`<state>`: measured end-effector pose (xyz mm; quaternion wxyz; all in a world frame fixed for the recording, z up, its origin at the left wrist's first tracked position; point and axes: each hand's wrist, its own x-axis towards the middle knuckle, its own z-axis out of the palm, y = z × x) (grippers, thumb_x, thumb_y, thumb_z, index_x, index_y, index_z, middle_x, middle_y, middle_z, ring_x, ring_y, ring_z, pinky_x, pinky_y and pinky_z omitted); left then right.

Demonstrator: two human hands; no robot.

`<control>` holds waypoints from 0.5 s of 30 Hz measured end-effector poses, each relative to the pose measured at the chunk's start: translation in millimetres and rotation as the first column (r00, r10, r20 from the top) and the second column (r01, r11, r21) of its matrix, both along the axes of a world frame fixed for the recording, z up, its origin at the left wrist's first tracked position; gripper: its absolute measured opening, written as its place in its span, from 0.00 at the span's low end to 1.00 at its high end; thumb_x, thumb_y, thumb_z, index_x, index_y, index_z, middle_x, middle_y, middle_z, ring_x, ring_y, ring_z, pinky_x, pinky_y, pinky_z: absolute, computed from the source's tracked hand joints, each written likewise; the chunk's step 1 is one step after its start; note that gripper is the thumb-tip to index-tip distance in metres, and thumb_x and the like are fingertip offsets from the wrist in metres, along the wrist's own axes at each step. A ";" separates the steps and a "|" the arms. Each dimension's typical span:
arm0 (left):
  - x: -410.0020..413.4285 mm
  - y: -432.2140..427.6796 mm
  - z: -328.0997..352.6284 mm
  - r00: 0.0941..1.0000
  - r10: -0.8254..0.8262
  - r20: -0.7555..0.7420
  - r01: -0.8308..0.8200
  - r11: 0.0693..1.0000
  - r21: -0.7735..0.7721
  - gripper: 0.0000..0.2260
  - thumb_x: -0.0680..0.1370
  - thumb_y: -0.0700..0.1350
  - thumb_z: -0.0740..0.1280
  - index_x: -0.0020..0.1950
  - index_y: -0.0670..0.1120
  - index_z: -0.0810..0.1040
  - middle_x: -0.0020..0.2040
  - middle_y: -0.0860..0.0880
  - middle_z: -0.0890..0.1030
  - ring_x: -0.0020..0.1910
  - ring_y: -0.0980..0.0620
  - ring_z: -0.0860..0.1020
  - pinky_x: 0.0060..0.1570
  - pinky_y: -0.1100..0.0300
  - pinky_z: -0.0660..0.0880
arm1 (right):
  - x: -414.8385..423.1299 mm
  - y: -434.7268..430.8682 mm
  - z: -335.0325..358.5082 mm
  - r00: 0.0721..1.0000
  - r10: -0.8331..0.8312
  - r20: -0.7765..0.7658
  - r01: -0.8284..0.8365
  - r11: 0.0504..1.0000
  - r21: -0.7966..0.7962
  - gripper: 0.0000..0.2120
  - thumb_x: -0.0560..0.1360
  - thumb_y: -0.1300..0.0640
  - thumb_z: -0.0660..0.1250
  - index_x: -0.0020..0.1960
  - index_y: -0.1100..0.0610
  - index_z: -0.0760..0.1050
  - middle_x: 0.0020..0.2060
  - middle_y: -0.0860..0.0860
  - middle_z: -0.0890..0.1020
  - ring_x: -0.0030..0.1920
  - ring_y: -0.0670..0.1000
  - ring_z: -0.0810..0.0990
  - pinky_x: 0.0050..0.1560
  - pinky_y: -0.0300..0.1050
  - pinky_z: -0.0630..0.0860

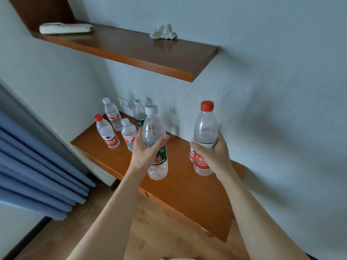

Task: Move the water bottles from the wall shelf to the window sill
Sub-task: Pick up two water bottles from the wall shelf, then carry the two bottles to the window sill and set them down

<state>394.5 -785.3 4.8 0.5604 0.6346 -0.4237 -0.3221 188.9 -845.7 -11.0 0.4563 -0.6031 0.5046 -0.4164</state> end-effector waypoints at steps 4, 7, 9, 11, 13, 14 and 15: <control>19.9 23.1 1.6 0.995 0.097 0.001 -0.097 0.995 -0.002 0.45 0.62 0.68 0.73 0.74 0.52 0.65 0.66 0.49 0.78 0.62 0.50 0.78 0.60 0.54 0.76 | 30.1 12.3 0.7 0.995 0.097 0.037 -0.097 0.995 0.009 0.26 0.70 0.53 0.79 0.62 0.44 0.69 0.51 0.43 0.79 0.52 0.48 0.81 0.44 0.34 0.77; 37.9 46.9 2.2 0.987 0.163 0.001 -0.163 0.987 -0.020 0.40 0.63 0.66 0.74 0.71 0.52 0.69 0.61 0.50 0.81 0.59 0.51 0.80 0.60 0.47 0.78 | 56.8 19.4 -3.3 0.985 0.168 0.030 -0.168 0.986 0.005 0.28 0.70 0.51 0.78 0.64 0.44 0.67 0.52 0.41 0.78 0.52 0.46 0.79 0.48 0.35 0.77; 47.5 68.0 4.4 0.970 0.244 0.001 -0.244 0.969 -0.025 0.37 0.63 0.65 0.74 0.69 0.54 0.70 0.58 0.53 0.81 0.56 0.54 0.81 0.57 0.51 0.80 | 75.7 27.1 -3.3 0.970 0.243 0.030 -0.243 0.970 0.002 0.31 0.69 0.47 0.78 0.67 0.44 0.67 0.54 0.39 0.77 0.52 0.43 0.79 0.46 0.31 0.74; 55.9 92.8 6.7 0.942 0.337 -0.007 -0.337 0.941 -0.018 0.38 0.62 0.66 0.75 0.68 0.54 0.70 0.58 0.52 0.81 0.57 0.52 0.81 0.55 0.51 0.81 | 94.2 35.3 -3.1 0.942 0.334 0.039 -0.335 0.942 -0.002 0.31 0.69 0.46 0.77 0.66 0.41 0.66 0.52 0.34 0.76 0.50 0.39 0.78 0.42 0.26 0.73; 63.2 119.8 7.1 0.903 0.428 -0.024 -0.429 0.903 -0.014 0.38 0.63 0.65 0.76 0.68 0.52 0.71 0.58 0.48 0.82 0.57 0.48 0.81 0.55 0.48 0.81 | 111.8 45.3 -0.8 0.895 0.442 0.065 -0.443 0.897 0.006 0.30 0.67 0.45 0.77 0.64 0.40 0.66 0.51 0.32 0.75 0.49 0.37 0.79 0.39 0.26 0.74; 65.7 134.0 7.1 0.881 0.471 -0.037 -0.472 0.881 -0.017 0.36 0.63 0.64 0.76 0.67 0.52 0.72 0.57 0.47 0.82 0.56 0.48 0.81 0.55 0.47 0.81 | 120.6 50.1 -0.9 0.867 0.494 0.066 -0.495 0.869 0.006 0.30 0.66 0.43 0.76 0.64 0.40 0.67 0.51 0.33 0.77 0.50 0.38 0.80 0.39 0.27 0.75; 67.1 148.1 7.6 0.858 0.511 -0.052 -0.513 0.858 -0.018 0.34 0.64 0.62 0.76 0.65 0.52 0.73 0.55 0.47 0.82 0.55 0.48 0.82 0.54 0.47 0.81 | 129.3 55.3 -1.6 0.838 0.541 0.063 -0.543 0.840 0.011 0.31 0.65 0.42 0.77 0.64 0.41 0.68 0.52 0.35 0.78 0.51 0.39 0.81 0.40 0.28 0.76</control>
